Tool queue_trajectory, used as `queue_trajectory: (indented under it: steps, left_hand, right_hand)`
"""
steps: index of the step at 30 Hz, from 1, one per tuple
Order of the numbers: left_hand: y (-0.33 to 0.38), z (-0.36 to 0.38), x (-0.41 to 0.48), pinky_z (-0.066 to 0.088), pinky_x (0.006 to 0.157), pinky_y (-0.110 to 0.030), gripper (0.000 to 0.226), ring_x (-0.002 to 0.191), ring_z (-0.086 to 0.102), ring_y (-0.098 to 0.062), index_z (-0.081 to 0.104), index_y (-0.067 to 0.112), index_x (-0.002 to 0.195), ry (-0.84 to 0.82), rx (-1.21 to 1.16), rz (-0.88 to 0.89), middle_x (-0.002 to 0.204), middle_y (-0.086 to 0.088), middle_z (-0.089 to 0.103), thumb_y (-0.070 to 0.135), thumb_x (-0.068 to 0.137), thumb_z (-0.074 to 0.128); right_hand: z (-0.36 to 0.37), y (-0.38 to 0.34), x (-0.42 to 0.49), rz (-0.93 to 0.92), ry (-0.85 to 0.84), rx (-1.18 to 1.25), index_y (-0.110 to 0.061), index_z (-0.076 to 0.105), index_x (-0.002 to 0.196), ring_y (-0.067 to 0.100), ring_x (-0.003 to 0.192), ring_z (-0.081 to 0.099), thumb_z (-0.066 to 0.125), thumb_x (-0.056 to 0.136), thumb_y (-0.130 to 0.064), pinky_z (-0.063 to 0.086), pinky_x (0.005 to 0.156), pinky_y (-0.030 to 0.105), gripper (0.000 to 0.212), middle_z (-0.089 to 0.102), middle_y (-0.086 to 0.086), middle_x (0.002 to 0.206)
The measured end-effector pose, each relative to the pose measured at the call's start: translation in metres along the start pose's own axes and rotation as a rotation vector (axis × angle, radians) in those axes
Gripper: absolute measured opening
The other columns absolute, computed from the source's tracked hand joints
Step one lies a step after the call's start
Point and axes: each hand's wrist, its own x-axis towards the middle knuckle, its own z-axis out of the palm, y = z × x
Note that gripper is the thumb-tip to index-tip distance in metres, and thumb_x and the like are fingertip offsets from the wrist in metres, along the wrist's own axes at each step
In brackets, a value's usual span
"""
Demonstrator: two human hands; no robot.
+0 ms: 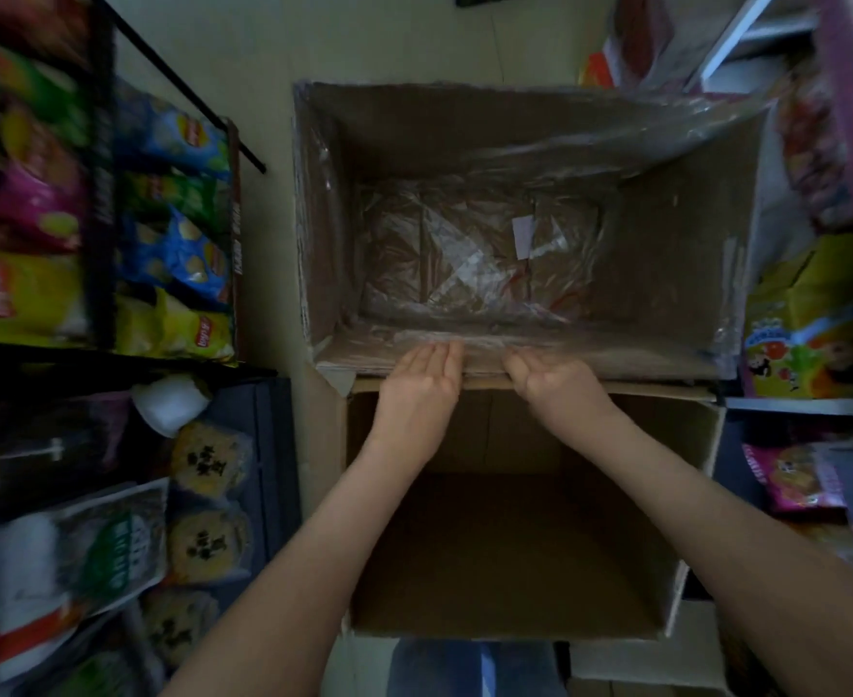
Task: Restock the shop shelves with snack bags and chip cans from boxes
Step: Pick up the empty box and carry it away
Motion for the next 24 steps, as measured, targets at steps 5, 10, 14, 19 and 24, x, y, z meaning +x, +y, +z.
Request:
queue_trajectory:
  steps: [5, 10, 14, 19, 24]
  left_hand:
    - [-0.023, -0.1, 0.018, 0.036, 0.108, -0.028, 0.049, 0.127, 0.053, -0.022, 0.047, 0.008, 0.14, -0.026, 0.112, -0.038, 0.137, -0.009, 0.057, 0.013, 0.092, 0.057]
    - [-0.061, -0.171, 0.039, 0.057, 0.065, -0.025, 0.051, 0.069, 0.072, -0.017, 0.077, 0.011, 0.085, 0.042, 0.053, -0.092, 0.077, -0.004, 0.074, 0.014, 0.037, 0.094]
    - [-0.103, -0.214, 0.076, 0.057, 0.064, -0.027, 0.051, 0.067, 0.072, -0.02, 0.077, 0.008, 0.082, 0.128, 0.028, -0.1, 0.075, -0.007, 0.073, 0.01, 0.035, 0.093]
    - [-0.163, -0.26, 0.138, 0.056, 0.062, -0.024, 0.049, 0.066, 0.071, -0.017, 0.076, 0.011, 0.083, 0.161, -0.033, -0.116, 0.075, -0.004, 0.073, 0.011, 0.037, 0.093]
    - [-0.204, -0.305, 0.209, 0.042, 0.103, -0.029, 0.045, 0.12, 0.058, -0.021, 0.05, 0.01, 0.137, 0.106, -0.032, -0.127, 0.132, -0.008, 0.06, 0.009, 0.092, 0.056]
  right_hand:
    - [-0.103, -0.001, 0.029, -0.053, 0.085, 0.005, -0.002, 0.073, 0.091, 0.025, 0.074, 0.073, 0.091, 0.051, -0.007, 0.059, 0.064, 0.034, 0.044, 0.074, 0.016, 0.085]
    - [-0.174, 0.005, 0.083, -0.111, 0.157, -0.068, 0.0, 0.073, 0.094, 0.025, 0.077, 0.073, 0.09, 0.05, -0.004, 0.059, 0.067, 0.035, 0.048, 0.074, 0.016, 0.087]
    - [-0.217, 0.017, 0.149, -0.153, 0.229, -0.13, 0.0, 0.073, 0.092, 0.024, 0.076, 0.073, 0.09, 0.049, -0.004, 0.06, 0.067, 0.034, 0.046, 0.074, 0.015, 0.085]
    - [-0.273, 0.036, 0.233, -0.173, 0.253, -0.173, -0.003, 0.073, 0.09, 0.024, 0.074, 0.073, 0.091, 0.051, -0.008, 0.061, 0.067, 0.034, 0.044, 0.074, 0.014, 0.084]
    - [-0.317, 0.069, 0.313, -0.153, 0.208, -0.207, -0.008, 0.073, 0.085, 0.021, 0.069, 0.073, 0.094, 0.043, -0.009, 0.059, 0.058, 0.032, 0.047, 0.074, 0.01, 0.08]
